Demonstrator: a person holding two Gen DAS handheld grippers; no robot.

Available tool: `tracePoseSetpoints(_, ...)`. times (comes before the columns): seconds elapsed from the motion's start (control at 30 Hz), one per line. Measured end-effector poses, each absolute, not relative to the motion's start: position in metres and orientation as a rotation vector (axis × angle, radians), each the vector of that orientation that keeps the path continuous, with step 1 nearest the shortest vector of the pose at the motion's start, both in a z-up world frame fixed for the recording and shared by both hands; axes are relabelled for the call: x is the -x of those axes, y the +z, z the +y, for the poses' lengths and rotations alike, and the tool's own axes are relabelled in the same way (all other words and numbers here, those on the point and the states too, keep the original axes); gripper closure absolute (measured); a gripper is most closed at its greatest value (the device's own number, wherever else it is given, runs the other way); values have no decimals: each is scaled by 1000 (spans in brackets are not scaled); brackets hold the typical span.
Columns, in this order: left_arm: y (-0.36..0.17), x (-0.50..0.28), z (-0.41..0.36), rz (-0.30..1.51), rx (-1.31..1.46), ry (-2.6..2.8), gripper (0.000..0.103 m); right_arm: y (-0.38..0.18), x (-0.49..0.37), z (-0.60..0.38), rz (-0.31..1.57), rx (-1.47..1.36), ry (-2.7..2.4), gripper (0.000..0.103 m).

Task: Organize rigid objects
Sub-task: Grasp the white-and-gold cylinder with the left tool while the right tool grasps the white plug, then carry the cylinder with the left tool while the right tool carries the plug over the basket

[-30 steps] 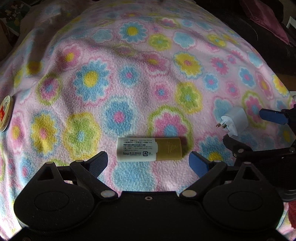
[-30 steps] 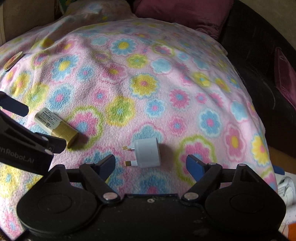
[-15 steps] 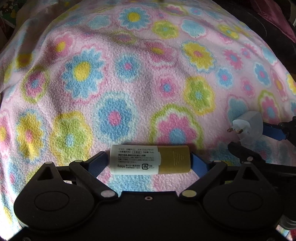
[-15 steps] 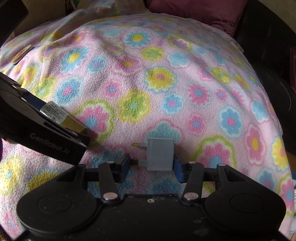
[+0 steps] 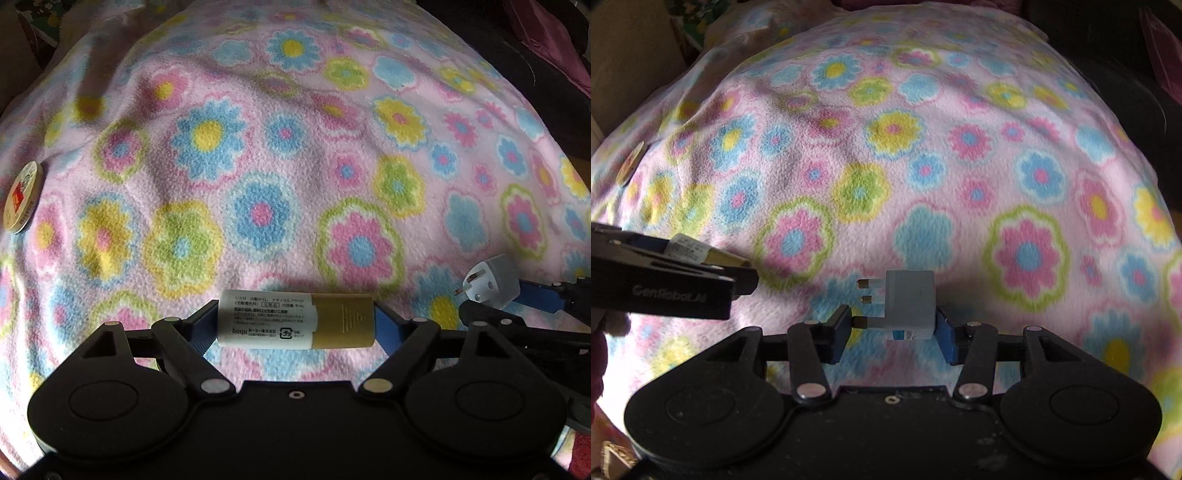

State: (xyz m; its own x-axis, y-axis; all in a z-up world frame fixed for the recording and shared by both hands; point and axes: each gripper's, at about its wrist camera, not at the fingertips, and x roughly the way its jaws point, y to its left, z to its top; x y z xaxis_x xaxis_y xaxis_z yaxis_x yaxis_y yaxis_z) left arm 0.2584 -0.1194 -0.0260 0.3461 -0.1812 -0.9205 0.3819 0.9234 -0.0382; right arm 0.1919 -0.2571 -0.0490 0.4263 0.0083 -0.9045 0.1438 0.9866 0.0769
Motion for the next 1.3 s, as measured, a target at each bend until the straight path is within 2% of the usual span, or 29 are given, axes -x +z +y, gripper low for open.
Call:
tracePoseSetpoints(0.53,25,-151,-64,1155,-141,-323,23,-10,-95,-213,1121,-308,-70,55)
tracePoseSetpoints(1.0,33,-56,-41,1172,-101,-333,23,13,-5,-188,1142,-343,-61,55)
tracePoseSetpoints(1.3,34,-23,-24,1163,-62,-301,23,24,34,-172,1122,-334,-60,55)
